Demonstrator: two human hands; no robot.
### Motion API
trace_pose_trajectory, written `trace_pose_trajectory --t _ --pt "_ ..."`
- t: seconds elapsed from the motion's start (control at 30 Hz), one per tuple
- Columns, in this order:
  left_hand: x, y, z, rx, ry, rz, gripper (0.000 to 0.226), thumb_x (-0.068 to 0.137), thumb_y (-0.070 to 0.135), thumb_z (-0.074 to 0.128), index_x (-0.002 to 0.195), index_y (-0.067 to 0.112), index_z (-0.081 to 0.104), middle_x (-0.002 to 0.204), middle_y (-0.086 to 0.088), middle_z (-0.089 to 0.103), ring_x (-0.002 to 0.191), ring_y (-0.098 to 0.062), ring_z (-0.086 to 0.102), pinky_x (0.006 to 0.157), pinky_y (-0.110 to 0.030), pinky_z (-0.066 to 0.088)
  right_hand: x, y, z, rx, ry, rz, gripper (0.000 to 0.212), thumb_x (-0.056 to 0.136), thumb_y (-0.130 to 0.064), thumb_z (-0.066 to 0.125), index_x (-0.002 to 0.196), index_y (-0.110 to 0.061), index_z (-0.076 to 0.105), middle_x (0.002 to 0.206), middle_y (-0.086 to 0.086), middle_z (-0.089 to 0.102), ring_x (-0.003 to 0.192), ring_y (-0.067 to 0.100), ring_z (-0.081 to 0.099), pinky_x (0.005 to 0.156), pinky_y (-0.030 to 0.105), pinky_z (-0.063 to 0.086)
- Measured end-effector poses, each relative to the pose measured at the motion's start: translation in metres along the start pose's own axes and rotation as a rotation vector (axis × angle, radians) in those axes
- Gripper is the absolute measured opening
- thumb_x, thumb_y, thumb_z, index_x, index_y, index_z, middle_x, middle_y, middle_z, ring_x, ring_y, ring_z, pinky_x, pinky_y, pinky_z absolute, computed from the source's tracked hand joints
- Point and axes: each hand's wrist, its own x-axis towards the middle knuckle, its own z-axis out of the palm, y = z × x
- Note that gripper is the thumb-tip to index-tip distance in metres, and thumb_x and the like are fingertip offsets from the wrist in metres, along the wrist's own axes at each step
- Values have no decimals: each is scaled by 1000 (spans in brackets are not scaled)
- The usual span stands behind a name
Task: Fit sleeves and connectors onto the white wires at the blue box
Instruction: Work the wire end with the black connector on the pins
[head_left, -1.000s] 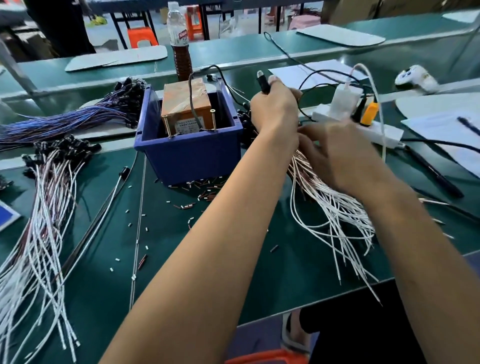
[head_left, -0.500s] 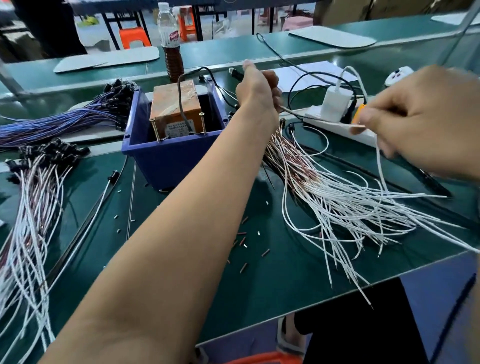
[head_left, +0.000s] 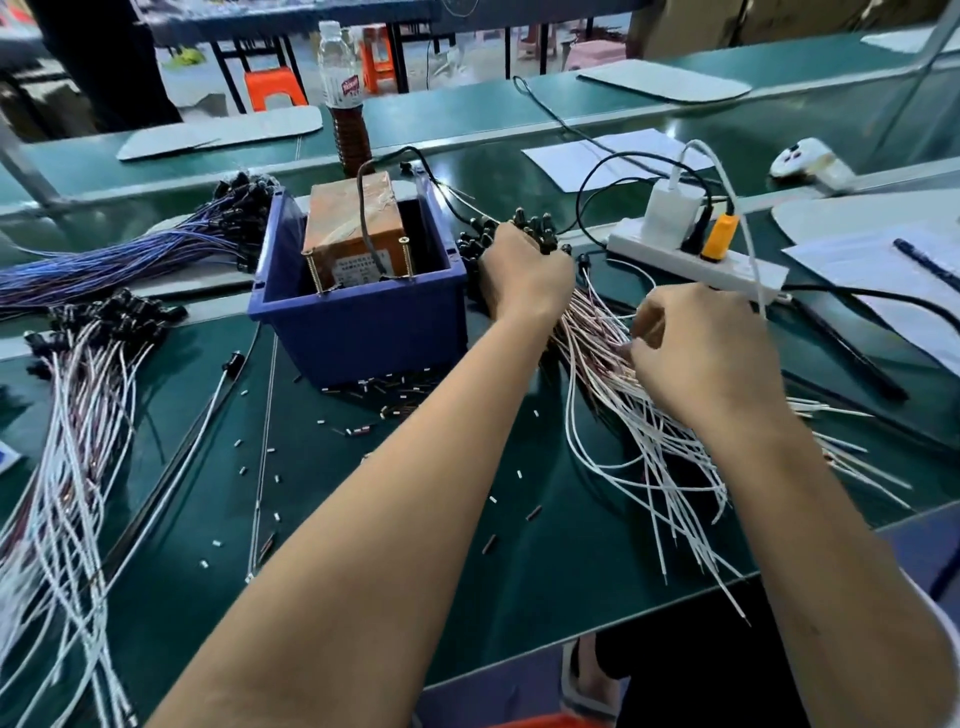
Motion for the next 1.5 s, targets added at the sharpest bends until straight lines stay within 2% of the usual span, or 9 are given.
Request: trace_pose_trajectory --t 0.17,0.27,0.5,0.73,1.0,1.13,1.2,1.3,1.5 --pt "-25 -8 -14 12 -68 192 11 92 22 65 83 17 63 81 2 65 78 -16 61 65 -28 48 0 -17 9 73 130 -29 13 88 -16 76 101 -18 80 94 12 77 94 38 69 84 46 59" --pt "-38 -14 -47 96 -377 183 22 95 16 56 76 10 63 67 -2 64 62 -23 58 55 -28 46 -7 -41 13 232 207 -83 11 88 -16 74 97 -19 79 90 10 78 87 36 71 78 44 59" --pt "-48 -58 -188 404 -710 -45 31 95 9 46 71 10 66 57 -4 63 42 -15 42 39 -17 32 -37 -121 45 377 -28 -332 4 87 -20 72 86 -22 76 79 -2 74 76 24 70 70 39 59" --pt "-38 -127 -264 666 139 -172 13 90 33 69 88 20 66 96 -8 70 97 -30 66 74 -28 42 -83 -214 78 365 -262 -549 8 89 -24 65 89 -19 71 85 6 71 78 36 67 67 40 58" --pt "-24 -149 -277 655 190 -250 7 80 21 70 85 16 70 97 -11 74 98 -32 68 75 -30 44 -88 -252 87 398 -310 -559 12 87 -19 63 94 -14 71 87 11 68 83 42 64 66 38 51" --pt "-16 -146 -285 371 253 -236 15 96 25 65 83 17 63 89 -7 74 94 -28 70 85 -37 56 -88 -249 90 550 -215 -491 9 93 -24 66 91 -18 73 87 6 74 81 32 69 72 42 58" --pt "-16 -134 -287 49 310 -220 18 105 21 53 88 16 53 73 1 73 68 -18 69 67 -36 58 -89 -250 93 669 -182 -453 10 96 -26 68 94 -18 73 87 1 74 80 25 69 73 40 57" --pt "-22 -107 -287 -634 336 -175 19 110 20 43 92 15 43 60 4 58 39 -6 39 36 -20 29 -97 -256 93 859 -177 -416 19 104 -33 61 110 -16 68 97 0 73 89 22 68 79 43 55" --pt "-40 -52 -277 -1308 338 6 35 111 20 39 77 14 39 59 2 35 45 -9 22 38 -21 17 -92 -258 73 1365 -218 -267 8 104 -20 65 105 -12 67 83 0 72 73 17 68 72 49 59"
